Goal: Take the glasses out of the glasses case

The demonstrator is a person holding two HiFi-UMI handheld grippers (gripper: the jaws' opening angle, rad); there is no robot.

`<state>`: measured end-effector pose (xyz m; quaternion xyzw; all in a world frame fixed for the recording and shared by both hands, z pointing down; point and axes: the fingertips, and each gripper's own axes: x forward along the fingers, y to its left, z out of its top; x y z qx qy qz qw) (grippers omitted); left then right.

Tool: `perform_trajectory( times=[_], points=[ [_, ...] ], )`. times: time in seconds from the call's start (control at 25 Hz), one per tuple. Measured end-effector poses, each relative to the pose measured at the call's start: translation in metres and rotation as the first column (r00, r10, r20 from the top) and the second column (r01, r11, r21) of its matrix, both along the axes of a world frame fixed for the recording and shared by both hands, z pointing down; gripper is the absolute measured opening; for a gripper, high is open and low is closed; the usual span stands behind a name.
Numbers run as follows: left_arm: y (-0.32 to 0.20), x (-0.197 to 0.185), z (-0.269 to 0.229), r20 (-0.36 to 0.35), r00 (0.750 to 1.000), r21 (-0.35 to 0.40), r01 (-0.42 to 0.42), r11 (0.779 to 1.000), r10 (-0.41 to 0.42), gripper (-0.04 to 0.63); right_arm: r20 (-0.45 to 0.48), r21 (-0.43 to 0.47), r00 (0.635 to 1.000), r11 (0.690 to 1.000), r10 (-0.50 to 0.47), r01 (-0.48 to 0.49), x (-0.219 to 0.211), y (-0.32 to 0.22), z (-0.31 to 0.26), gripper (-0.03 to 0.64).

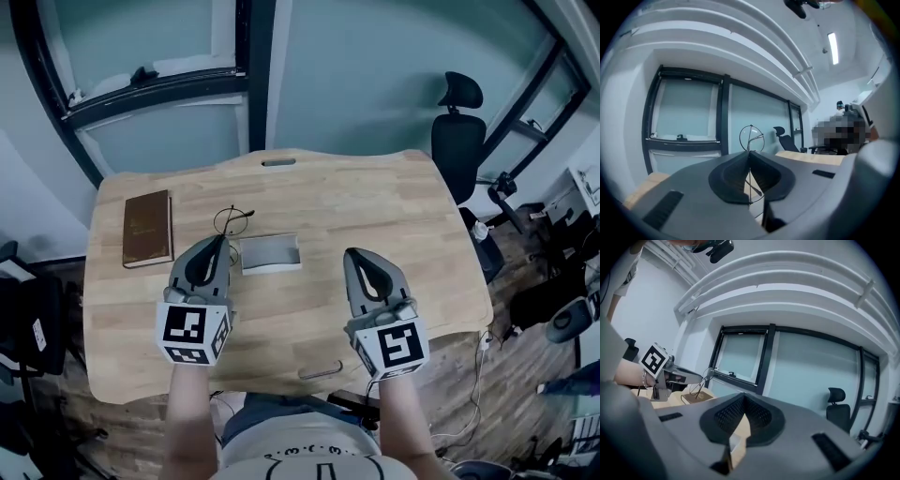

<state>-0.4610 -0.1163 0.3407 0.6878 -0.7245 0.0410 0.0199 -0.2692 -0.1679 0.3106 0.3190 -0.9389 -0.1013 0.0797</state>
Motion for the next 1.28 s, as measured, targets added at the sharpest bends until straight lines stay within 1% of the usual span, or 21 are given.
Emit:
perform_trajectory(
  times=[0.12, 0.2, 0.36, 0.48, 0.6, 0.8, 1.28],
  points=[
    [0.021, 0.012, -0.026, 0.0, 0.998, 0.083, 0.057, 0.995, -0.057, 0.021, 0.024, 0.018, 1.0, 1.0, -0.007, 0.007, 0.013, 0.011, -0.017, 0.009],
    [0.033, 0.023, -0.043, 0.013, 0.997, 0.13, 0.076, 0.989, -0.078, 0.021, 0.041, 0.038, 0.999, 0.999, -0.017, 0.016, 0.02, 0.017, -0.028, 0.009],
    [0.057, 0.045, -0.071, 0.044, 0.992, 0.2, 0.103, 0.974, -0.114, 0.02, 0.067, 0.076, 0.996, 0.996, -0.051, 0.046, 0.036, 0.033, -0.046, 0.009],
    [0.071, 0.057, -0.092, 0.075, 0.987, 0.239, 0.119, 0.964, -0.141, 0.02, 0.095, 0.101, 0.993, 0.993, -0.067, 0.057, 0.045, 0.042, -0.062, 0.009],
    [0.085, 0.068, -0.108, 0.094, 0.984, 0.265, 0.123, 0.956, -0.152, 0.021, 0.114, 0.116, 0.99, 0.991, -0.084, 0.071, 0.049, 0.053, -0.072, 0.009],
    [0.102, 0.083, -0.118, 0.132, 0.977, 0.29, 0.124, 0.949, -0.168, 0.021, 0.136, 0.117, 0.986, 0.99, -0.093, 0.077, 0.057, 0.068, -0.077, 0.009],
    [0.112, 0.096, -0.134, 0.15, 0.975, 0.333, 0.103, 0.937, -0.161, 0.021, 0.158, 0.145, 0.985, 0.988, -0.075, 0.052, 0.066, 0.077, -0.091, 0.009]
  ],
)
